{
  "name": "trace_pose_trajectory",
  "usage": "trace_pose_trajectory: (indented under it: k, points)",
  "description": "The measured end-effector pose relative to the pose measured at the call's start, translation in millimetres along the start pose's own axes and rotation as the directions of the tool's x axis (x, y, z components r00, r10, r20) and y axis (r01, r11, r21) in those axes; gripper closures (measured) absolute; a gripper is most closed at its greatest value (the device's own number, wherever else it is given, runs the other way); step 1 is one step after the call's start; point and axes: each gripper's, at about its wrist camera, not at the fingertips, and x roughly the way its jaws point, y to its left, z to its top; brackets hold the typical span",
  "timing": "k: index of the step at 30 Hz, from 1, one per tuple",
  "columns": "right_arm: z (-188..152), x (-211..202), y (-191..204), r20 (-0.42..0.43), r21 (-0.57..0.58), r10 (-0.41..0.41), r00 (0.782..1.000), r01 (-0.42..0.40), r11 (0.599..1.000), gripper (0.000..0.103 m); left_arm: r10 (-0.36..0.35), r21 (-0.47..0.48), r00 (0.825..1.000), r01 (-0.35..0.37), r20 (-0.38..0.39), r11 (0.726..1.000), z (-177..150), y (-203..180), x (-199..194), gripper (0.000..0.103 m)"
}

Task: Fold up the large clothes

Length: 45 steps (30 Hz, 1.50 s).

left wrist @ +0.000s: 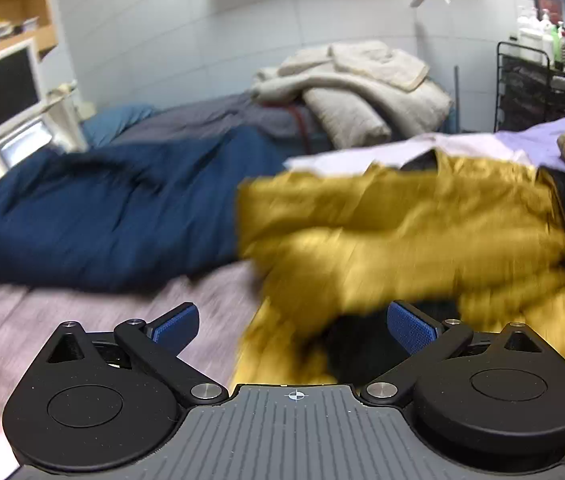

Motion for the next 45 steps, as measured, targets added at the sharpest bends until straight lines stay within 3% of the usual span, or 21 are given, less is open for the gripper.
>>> trace_pose_trajectory:
  k: [5, 10, 12, 16, 19, 23, 31, 33, 35, 36, 39, 45]
  points:
    - [-42, -26, -10, -0.088, 0.052, -0.018, 0.996, 0.023, 0.998, 0.000, 0.028, -0.011, 0.990, -0.030, -0.138, 1.000, -48, 19, -37, 0.000]
    - [-76, -39, -11, -0.166, 0.130, 0.031, 0.986, -0.010, 0.991, 0.001, -0.044, -0.128, 0.974, 0.016, -0.222, 0.992, -88, 25, -64, 0.000]
    - [-87, -44, -12, -0.198, 0.154, 0.057, 0.979, -0.026, 0.988, 0.005, -0.066, -0.151, 0.964, 0.027, -0.259, 0.988, -100, 20, -72, 0.000]
    - [-105, -50, -17, -0.240, 0.212, 0.102, 0.965, -0.050, 0.976, 0.013, -0.075, -0.187, 0.956, 0.021, -0.283, 0.982, -126, 17, -77, 0.000]
    - [-115, -56, -21, -0.252, 0.266, 0.132, 0.959, -0.063, 0.962, 0.018, -0.088, -0.243, 0.955, 0.018, -0.283, 0.970, -130, 24, -82, 0.000]
    - [-123, -62, -20, -0.284, 0.271, 0.153, 0.946, -0.074, 0.960, 0.025, -0.095, -0.236, 0.950, 0.023, -0.297, 0.971, -131, 25, -84, 0.000]
    - [-140, -57, -24, -0.340, 0.414, 0.266, 0.902, -0.111, 0.904, 0.053, -0.103, -0.217, 0.942, 0.034, -0.318, 0.976, -133, 23, -85, 0.000]
    - [-139, -56, -24, -0.334, 0.432, 0.290, 0.897, -0.128, 0.893, 0.066, -0.108, -0.217, 0.942, 0.039, -0.318, 0.975, -132, 23, -86, 0.010]
    - [-135, -55, -21, -0.341, 0.417, 0.299, 0.891, -0.141, 0.898, 0.071, -0.111, -0.209, 0.942, 0.045, -0.316, 0.977, -130, 21, -86, 0.021]
    - [-132, -55, -19, -0.344, 0.411, 0.303, 0.889, -0.147, 0.900, 0.074, -0.102, -0.196, 0.944, 0.041, -0.313, 0.980, -129, 19, -87, 0.033]
    - [-121, -58, -18, -0.319, 0.429, 0.348, 0.882, -0.194, 0.882, 0.079, -0.092, -0.208, 0.949, 0.029, -0.301, 0.978, -122, 14, -91, 0.044]
    - [-79, -72, -17, -0.211, 0.472, 0.459, 0.863, -0.322, 0.821, 0.082, -0.172, -0.349, 0.966, 0.095, -0.194, 0.932, -90, 29, -108, 0.049]
